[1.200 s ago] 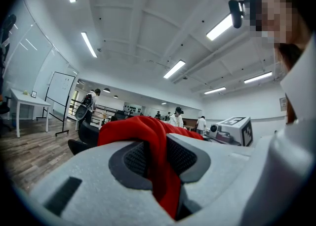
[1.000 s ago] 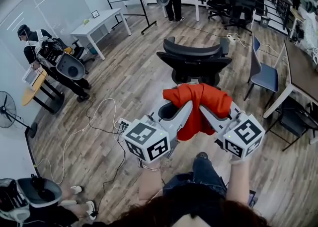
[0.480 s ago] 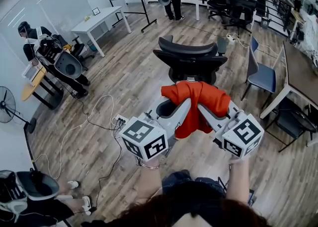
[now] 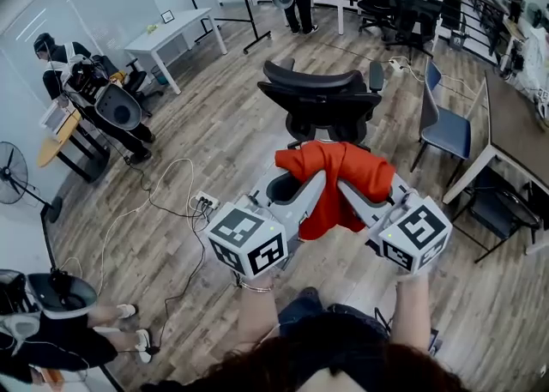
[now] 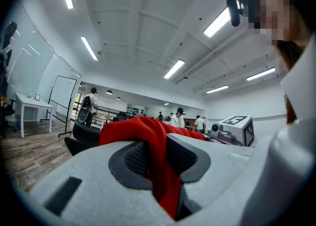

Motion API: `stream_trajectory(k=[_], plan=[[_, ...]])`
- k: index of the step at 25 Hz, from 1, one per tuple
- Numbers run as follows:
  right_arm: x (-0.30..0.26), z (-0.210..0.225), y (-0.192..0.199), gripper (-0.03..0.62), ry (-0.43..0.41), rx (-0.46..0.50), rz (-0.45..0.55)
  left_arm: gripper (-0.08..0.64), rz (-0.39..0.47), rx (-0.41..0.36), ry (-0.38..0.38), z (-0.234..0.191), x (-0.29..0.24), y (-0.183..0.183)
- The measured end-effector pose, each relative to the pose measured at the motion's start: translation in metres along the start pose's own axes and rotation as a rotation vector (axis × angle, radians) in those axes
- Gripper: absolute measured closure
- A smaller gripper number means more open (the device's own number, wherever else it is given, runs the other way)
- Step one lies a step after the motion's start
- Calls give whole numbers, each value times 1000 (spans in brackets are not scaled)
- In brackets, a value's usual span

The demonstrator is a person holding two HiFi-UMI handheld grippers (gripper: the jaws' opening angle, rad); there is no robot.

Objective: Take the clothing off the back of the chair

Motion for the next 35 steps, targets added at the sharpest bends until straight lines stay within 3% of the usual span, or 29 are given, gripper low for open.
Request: stream_trajectory(k=[15, 35], plan=[[60, -25, -6, 540, -31, -22, 4, 468, 10, -10, -36, 66, 19, 3], [77, -9, -1, 539, -10, -58, 18, 468, -16, -16, -45, 78, 13, 11]])
Point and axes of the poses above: the fingertips, and each gripper's own axes: x backward along the fingers, z to its right, y out of its underside, the point moved 3 cm from there along x, backward along the fingers, and after that the axes turned 1 degree about -y, right-handed, at the moved point
